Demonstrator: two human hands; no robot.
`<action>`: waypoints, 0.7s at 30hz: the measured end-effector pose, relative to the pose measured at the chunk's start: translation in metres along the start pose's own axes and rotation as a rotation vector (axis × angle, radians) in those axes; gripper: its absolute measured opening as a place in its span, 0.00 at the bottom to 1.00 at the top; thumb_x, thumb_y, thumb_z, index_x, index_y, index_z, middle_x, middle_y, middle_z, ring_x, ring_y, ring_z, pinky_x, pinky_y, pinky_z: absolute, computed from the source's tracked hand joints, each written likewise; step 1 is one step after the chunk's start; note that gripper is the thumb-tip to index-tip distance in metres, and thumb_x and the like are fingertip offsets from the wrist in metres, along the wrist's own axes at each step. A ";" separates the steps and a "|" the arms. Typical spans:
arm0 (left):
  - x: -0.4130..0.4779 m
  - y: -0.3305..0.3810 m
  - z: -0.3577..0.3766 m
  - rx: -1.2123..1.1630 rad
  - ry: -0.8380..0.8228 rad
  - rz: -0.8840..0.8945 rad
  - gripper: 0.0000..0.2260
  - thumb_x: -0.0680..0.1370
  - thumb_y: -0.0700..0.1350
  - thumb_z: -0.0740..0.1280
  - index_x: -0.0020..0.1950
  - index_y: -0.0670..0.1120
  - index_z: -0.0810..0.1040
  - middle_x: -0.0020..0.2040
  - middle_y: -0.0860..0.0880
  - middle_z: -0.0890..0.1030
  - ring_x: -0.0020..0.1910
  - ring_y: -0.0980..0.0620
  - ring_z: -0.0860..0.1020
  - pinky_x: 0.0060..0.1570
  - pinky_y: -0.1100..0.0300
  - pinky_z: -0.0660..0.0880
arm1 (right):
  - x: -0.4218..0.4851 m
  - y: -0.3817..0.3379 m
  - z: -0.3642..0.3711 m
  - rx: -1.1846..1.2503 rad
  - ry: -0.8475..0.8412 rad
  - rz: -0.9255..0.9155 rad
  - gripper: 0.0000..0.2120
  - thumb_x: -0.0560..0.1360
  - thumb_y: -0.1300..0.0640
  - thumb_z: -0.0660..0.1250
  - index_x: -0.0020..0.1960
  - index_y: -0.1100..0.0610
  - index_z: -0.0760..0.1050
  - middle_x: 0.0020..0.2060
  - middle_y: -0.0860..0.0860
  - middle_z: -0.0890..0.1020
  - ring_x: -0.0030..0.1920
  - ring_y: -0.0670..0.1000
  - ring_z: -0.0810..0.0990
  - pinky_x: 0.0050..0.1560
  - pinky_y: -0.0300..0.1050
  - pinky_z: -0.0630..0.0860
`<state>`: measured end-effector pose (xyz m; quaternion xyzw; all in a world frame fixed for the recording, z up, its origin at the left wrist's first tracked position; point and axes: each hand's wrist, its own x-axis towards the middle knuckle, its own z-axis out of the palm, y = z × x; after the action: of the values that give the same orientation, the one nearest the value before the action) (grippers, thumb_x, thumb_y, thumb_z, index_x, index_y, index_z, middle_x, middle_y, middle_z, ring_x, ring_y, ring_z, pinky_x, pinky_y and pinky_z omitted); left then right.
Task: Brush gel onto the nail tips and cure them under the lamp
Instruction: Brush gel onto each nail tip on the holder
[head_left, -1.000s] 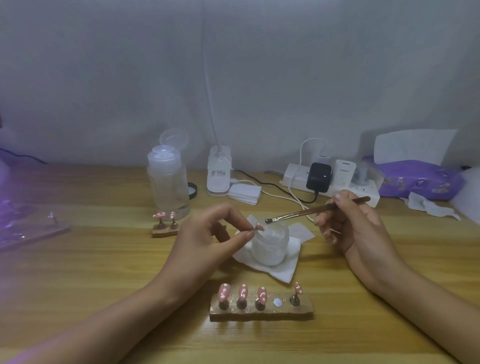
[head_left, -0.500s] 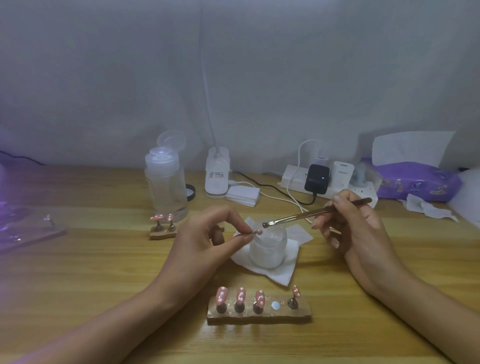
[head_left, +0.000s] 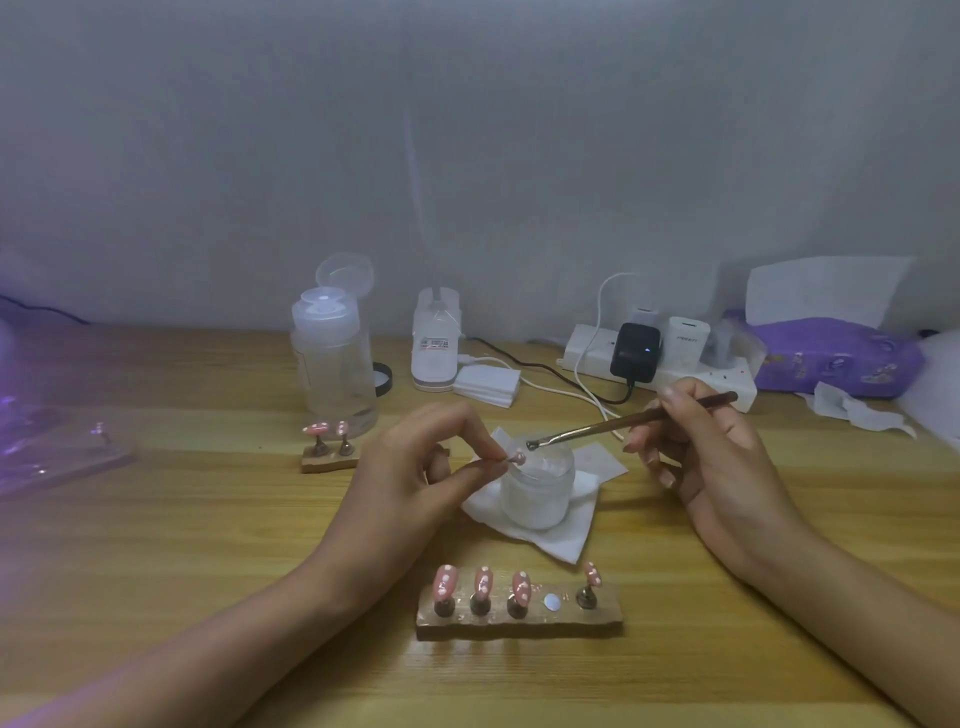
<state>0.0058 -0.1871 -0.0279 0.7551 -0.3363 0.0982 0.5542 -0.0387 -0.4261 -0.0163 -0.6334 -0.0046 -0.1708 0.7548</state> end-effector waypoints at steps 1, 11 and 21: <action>0.000 0.000 0.000 0.008 -0.002 0.003 0.06 0.71 0.52 0.73 0.42 0.52 0.79 0.43 0.50 0.80 0.28 0.48 0.67 0.34 0.51 0.72 | 0.000 0.000 -0.001 0.016 -0.004 -0.007 0.08 0.71 0.46 0.67 0.37 0.49 0.74 0.31 0.56 0.82 0.30 0.47 0.77 0.26 0.35 0.69; -0.001 0.000 -0.001 0.050 0.004 0.040 0.06 0.72 0.52 0.71 0.41 0.51 0.80 0.44 0.52 0.80 0.29 0.50 0.67 0.36 0.63 0.69 | -0.001 0.001 0.001 -0.007 -0.049 -0.012 0.08 0.72 0.46 0.66 0.37 0.48 0.76 0.32 0.55 0.83 0.31 0.47 0.78 0.25 0.35 0.69; -0.001 0.000 -0.001 0.065 0.013 0.047 0.04 0.72 0.50 0.71 0.41 0.51 0.80 0.44 0.53 0.80 0.31 0.50 0.69 0.38 0.61 0.72 | -0.003 -0.001 0.003 -0.044 -0.067 -0.015 0.09 0.71 0.44 0.67 0.37 0.48 0.76 0.33 0.56 0.83 0.31 0.47 0.78 0.26 0.36 0.69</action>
<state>0.0048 -0.1854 -0.0278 0.7637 -0.3470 0.1272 0.5293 -0.0410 -0.4228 -0.0156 -0.6550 -0.0307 -0.1551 0.7389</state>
